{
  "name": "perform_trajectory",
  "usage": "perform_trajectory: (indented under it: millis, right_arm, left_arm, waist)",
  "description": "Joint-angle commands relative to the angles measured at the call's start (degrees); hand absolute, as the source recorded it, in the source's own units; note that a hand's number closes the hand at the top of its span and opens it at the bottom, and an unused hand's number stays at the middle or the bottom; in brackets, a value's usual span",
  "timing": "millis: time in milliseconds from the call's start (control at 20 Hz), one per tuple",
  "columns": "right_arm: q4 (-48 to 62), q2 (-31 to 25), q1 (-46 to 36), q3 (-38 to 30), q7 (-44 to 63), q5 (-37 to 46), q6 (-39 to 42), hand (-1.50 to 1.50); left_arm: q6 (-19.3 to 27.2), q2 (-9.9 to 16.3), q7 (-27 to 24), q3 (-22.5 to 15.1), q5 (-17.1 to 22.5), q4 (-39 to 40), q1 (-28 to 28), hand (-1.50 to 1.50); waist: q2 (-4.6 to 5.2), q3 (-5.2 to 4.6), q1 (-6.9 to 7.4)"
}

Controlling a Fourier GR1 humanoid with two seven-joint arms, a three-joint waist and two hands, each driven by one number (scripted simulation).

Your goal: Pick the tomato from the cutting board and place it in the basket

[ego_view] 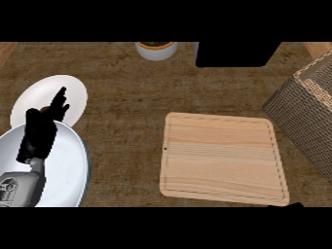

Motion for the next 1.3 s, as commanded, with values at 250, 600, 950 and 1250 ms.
perform_trajectory:
  millis: [250, 600, 950, 1250]
  right_arm:
    - [-16.9, 4.5, -6.6, -10.5, 14.1, -13.5, 9.2, 1.5]
    - [-14.8, 9.6, -18.8, -16.7, 23.7, -16.2, 14.0, 1.5]
    - [-3.0, -1.9, -40.1, -36.1, 30.8, -16.5, 24.9, 1.5]
    - [13.8, -16.0, -53.8, -48.0, 32.2, -24.6, 35.2, 1.5]
  left_arm:
    - [0.2, -0.2, 1.1, -0.4, -0.2, -0.1, -0.9, 0.0]
    - [-0.2, -0.1, 0.5, -0.3, 0.5, 1.0, -0.9, 0.0]
    - [0.6, -1.4, -0.4, -2.1, -0.9, 2.2, -0.8, 0.0]
    - [0.0, -0.6, -1.0, -1.2, -0.2, 2.1, -1.3, 0.0]
  waist:
    - [0.11, -0.07, 0.5]
    - [0.01, -0.2, 0.27]
    - [-0.02, -0.09, 0.58]
    - [0.01, -0.01, 1.18]
